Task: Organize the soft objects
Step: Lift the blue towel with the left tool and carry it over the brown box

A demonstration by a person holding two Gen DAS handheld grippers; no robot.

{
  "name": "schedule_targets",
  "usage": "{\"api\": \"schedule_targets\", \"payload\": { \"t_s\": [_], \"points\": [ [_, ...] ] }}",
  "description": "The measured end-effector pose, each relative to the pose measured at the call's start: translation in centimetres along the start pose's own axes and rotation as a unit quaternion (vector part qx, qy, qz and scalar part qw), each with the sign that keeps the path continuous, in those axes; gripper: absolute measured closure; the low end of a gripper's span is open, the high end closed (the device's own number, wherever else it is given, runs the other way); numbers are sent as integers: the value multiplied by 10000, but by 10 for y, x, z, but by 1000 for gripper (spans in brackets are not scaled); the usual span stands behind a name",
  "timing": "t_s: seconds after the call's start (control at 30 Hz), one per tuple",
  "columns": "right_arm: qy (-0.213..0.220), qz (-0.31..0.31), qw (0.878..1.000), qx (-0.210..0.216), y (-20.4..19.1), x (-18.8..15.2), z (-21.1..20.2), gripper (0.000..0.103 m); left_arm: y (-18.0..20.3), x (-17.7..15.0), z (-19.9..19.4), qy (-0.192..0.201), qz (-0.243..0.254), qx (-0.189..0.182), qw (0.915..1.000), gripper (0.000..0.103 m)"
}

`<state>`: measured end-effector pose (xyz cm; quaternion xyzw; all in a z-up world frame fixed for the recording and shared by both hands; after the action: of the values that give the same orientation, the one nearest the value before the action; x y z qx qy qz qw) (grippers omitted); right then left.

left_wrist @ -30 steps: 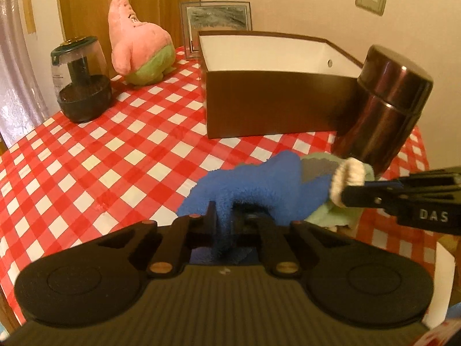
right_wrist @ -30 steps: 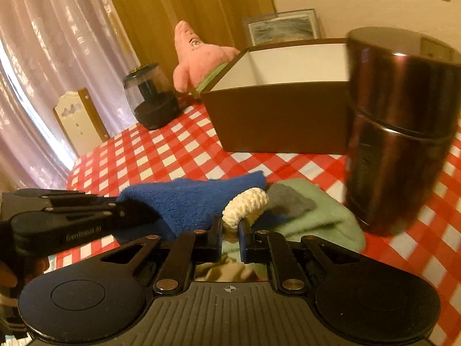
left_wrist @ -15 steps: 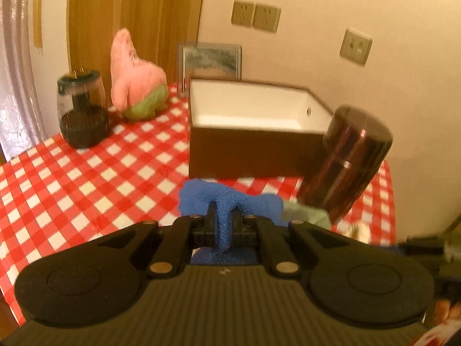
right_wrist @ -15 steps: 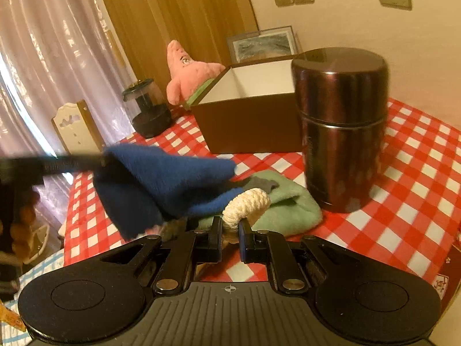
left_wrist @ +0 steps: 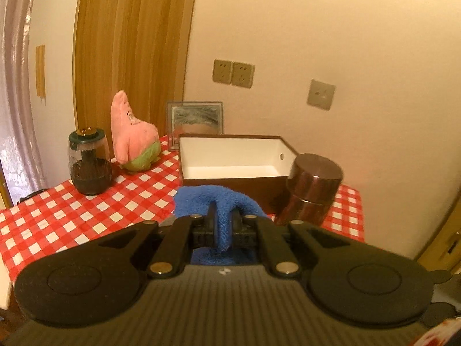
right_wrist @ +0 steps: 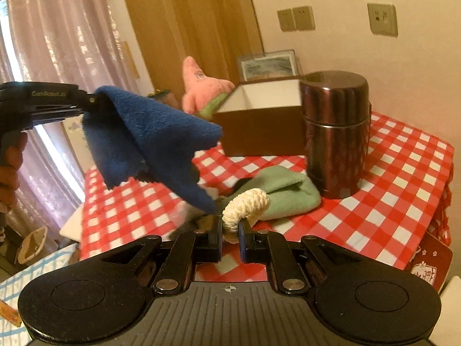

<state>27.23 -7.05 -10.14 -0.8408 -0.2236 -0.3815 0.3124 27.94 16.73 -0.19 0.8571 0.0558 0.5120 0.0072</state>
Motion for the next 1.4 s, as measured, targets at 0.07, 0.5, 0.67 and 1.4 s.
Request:
{"api": "schedule_targets", "payload": {
  "t_s": [0.07,0.5,0.67,1.4],
  "points": [
    [82,-51,10000,-3,-14,-5,-11,92,0,-1,-18,50,58,-34,10000,98],
    [183,-13,9998,73,-71,-12,-40,92,-11,0,-102,-20,299,-151,9994,98],
    [235,-25,9997,12,-76,-2,-33,92,-21,7,-100,27,393,-255,9989,98],
    [745,740,9875,-1180,-43,151,129,92,-61,156,126,372,1105,-1960,9737,98]
  ]
}}
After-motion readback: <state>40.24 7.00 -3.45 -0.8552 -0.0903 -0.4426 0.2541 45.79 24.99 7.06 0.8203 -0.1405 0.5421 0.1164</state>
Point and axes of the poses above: each gripper's, at about its wrist camera, not at the fingertips, and z roughly the way its jaws point, y to its right, x to its top, the point moved 3 cm from there along z, roughly the way its jaws point, and after that the axes turned 6 degrees about x, right-handed, at the moved point
